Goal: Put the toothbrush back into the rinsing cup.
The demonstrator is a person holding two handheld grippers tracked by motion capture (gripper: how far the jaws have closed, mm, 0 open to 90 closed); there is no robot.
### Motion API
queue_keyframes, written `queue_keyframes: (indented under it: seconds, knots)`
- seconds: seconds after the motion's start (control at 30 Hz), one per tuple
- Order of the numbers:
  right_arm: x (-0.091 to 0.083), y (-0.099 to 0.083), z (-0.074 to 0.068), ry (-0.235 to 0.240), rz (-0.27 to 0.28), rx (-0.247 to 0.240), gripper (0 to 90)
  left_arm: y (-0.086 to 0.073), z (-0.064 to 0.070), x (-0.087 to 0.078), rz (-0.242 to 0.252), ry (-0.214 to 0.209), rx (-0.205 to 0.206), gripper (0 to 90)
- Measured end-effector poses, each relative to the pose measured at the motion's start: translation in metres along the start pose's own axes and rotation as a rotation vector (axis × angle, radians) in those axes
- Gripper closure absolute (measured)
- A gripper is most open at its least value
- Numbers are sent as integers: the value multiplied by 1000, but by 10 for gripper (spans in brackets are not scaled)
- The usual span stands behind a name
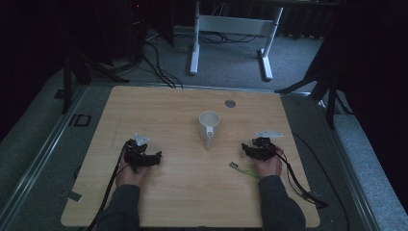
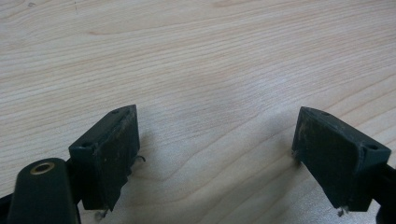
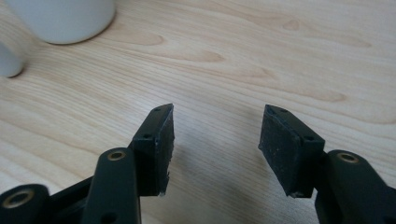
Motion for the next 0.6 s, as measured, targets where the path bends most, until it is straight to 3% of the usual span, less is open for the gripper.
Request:
queue_keyframes:
  seconds: [0.13,0.23,0.33,0.6]
  knots:
    - [-3,1,-1,-4,9,-13,467,0,0,0,0,0,0,153]
    - [-12,1,-2,3,13,-24,540,0,0,0,1,0,-1,153]
    - [-20,1,-2,-23,23,-44,571,0,0,0,0,0,-1,153]
    - [-38,9,7,-17,44,-40,577,0,0,0,0,0,-1,152]
Point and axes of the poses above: each handheld gripper's, and its own axes: x roughly forward along the jaws, y roughly out of its top, z roughly to its right, the point moved 2 cm from there along x, roughly forward along the jaws, and after that the axes turned 4 degrees about -y, right-handed, at the moved point
